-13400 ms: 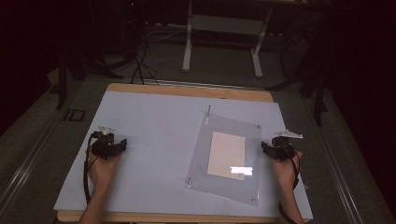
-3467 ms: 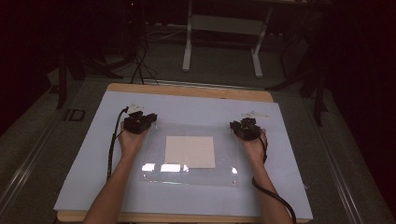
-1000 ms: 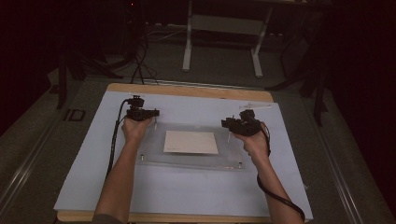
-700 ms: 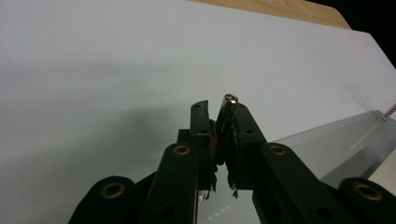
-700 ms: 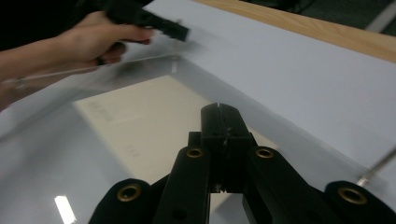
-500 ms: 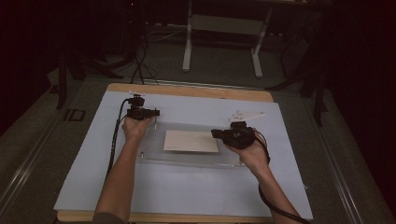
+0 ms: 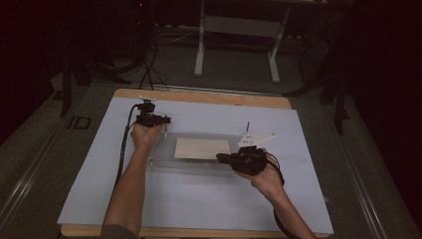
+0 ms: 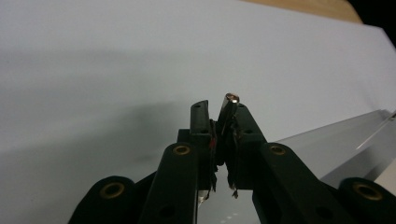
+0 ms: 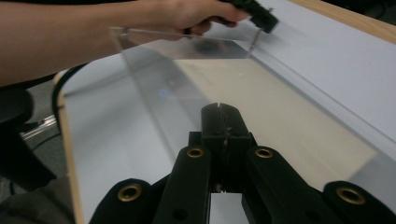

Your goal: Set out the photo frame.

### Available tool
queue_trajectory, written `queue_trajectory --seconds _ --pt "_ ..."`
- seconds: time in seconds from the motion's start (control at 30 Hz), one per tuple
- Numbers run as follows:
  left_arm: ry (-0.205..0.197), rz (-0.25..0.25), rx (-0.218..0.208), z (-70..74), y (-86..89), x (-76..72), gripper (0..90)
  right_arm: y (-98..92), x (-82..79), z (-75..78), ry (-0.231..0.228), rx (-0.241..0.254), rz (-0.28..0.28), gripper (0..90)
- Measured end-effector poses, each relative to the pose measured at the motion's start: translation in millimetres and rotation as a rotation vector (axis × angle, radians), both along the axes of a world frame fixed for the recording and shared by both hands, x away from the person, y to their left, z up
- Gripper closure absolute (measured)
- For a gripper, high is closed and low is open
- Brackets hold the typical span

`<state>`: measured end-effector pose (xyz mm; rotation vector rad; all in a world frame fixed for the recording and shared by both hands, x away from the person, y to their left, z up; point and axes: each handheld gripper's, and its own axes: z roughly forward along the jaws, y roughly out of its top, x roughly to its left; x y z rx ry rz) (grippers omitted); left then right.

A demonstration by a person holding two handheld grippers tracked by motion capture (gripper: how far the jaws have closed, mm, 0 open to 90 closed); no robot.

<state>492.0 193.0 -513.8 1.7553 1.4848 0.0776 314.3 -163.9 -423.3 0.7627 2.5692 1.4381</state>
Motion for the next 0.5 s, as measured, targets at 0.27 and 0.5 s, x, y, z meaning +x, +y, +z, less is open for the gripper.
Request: queue_trajectory --seconds 0.27,0.5 --pt "0.003 0.002 0.001 -0.4 -0.5 0.4 82.8 4.4 -17.3 -10.8 0.013 0.018 0.041 90.0" --pt "0.011 0.006 -0.005 -0.7 -0.5 1.6 82.8 9.2 -30.5 -21.0 0.006 -0.008 0.065 90.0"
